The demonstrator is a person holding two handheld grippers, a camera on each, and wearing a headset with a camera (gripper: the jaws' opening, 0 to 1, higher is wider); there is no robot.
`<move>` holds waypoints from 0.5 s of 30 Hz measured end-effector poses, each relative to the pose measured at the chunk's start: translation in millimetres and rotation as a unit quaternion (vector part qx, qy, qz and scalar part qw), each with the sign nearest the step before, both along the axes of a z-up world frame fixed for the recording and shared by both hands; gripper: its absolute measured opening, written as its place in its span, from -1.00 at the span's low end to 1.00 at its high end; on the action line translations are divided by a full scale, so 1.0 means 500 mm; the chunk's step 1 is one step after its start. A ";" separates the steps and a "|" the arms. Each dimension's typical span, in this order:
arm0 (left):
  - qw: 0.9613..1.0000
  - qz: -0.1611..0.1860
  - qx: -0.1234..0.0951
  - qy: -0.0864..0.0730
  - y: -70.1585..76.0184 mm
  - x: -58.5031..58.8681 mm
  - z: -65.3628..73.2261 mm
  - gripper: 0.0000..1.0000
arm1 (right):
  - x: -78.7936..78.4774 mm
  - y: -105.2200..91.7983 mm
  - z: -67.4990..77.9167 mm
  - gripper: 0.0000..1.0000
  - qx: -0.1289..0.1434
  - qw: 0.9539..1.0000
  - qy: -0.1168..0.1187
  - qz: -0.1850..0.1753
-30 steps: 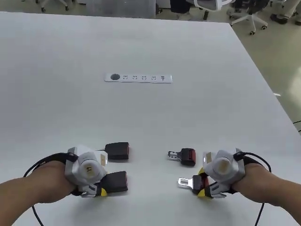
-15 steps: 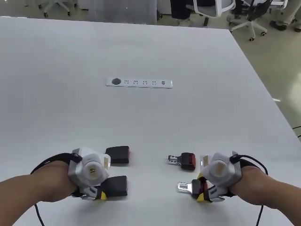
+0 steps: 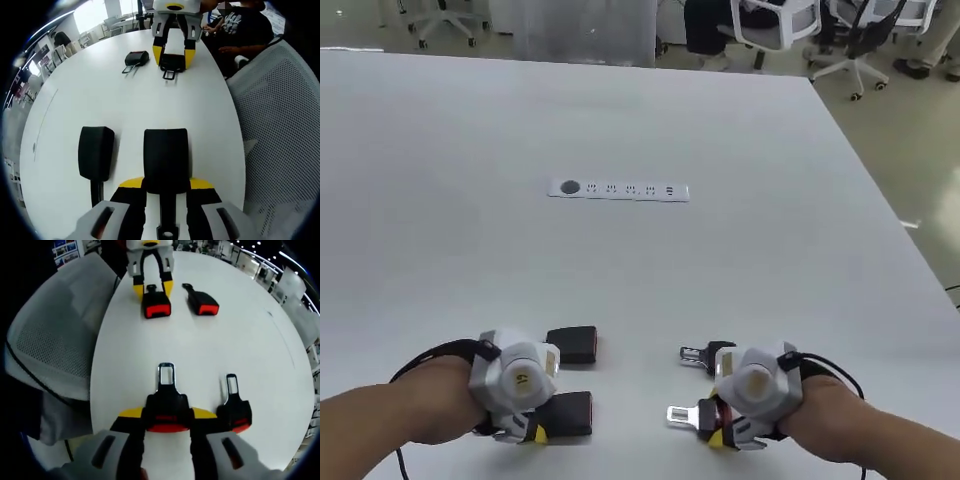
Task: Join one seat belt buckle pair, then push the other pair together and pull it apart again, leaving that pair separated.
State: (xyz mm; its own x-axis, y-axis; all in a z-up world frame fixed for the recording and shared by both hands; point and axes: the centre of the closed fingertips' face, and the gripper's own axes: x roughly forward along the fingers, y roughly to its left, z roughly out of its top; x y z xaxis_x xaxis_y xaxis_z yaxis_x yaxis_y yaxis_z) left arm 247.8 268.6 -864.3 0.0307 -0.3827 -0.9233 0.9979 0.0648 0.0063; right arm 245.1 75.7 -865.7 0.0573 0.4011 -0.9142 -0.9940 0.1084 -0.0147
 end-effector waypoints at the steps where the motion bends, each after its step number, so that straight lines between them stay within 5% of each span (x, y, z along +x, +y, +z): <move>1: 1.000 -0.003 0.002 0.001 0.001 0.001 -0.001 -0.37 | 0.000 0.012 0.000 -0.30 0.003 1.000 0.000 0.003; 15: 1.000 -0.013 0.006 0.000 -0.001 0.002 -0.001 -0.37 | 0.003 0.164 0.002 -0.31 0.037 0.999 -0.008 0.037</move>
